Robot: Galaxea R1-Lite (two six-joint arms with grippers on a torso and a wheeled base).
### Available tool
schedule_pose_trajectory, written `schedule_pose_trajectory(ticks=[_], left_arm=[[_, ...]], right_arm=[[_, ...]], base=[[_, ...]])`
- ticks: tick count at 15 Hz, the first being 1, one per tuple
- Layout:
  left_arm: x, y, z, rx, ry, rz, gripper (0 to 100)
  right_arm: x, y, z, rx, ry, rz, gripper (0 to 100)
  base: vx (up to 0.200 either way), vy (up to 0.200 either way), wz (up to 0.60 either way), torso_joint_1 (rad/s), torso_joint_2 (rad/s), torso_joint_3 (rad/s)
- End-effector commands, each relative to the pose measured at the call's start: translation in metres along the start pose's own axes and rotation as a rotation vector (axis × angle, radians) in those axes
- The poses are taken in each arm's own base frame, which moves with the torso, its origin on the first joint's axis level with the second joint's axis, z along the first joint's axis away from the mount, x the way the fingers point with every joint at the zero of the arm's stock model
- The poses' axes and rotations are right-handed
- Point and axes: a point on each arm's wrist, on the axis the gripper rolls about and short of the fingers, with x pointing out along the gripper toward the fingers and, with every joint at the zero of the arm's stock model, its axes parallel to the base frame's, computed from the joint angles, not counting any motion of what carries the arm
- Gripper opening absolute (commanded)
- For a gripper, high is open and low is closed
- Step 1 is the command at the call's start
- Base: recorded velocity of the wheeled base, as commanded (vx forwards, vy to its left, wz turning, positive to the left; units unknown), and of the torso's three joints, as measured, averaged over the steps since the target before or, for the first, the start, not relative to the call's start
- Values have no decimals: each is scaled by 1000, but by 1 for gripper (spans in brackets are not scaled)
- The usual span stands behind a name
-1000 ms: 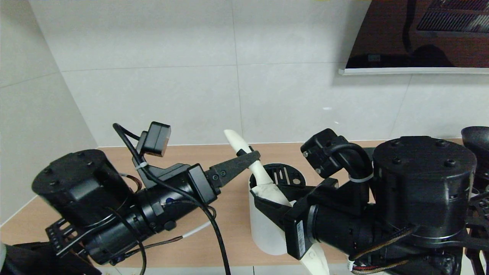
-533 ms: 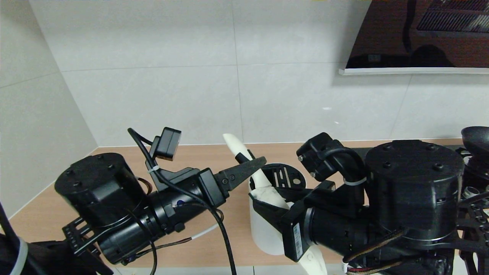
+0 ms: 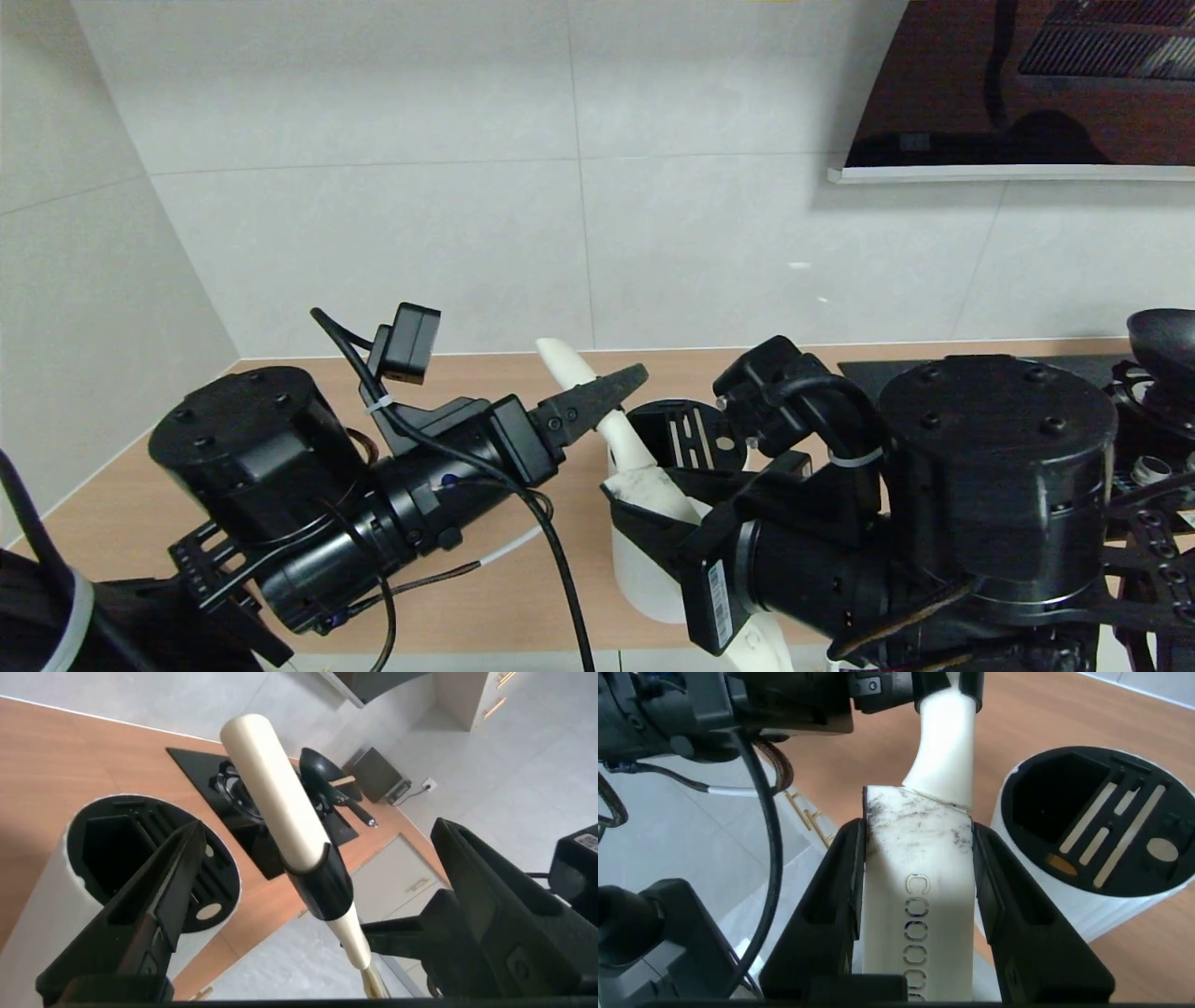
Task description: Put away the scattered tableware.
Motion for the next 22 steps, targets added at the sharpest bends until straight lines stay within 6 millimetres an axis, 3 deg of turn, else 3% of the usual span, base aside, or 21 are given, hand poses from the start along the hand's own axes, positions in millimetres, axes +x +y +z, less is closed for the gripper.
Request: schedule_pose_trajectory(ticks=[1,3,4,17,21,22], left_arm=[[1,2,-2,1,7,5,100],[2,3,-4,5,14,9,100],[2,3,-5,8,17,8,0],[2,-3,-3,11,7,-10,0],[2,-7,4,21,-30,-13,0],[0,-8,7,34,-41,-13,0]], right_arm=[[1,0,-1,-1,5,-1,0],[2,0,-2,-2,7,-1,0],[2,0,-3,-2,10,-1,0],[0,-1,0,0,0,-14,0],[-7,-14,9,14,-30,-50,0],[-7,-19,11,20,-37,-67,100]], base=[[0,0,0,0,0,0],[0,0,0,0,0,0],[0,0,0,0,0,0],[0,0,0,0,0,0],[0,0,0,0,0,0],[0,0,0,0,0,0]])
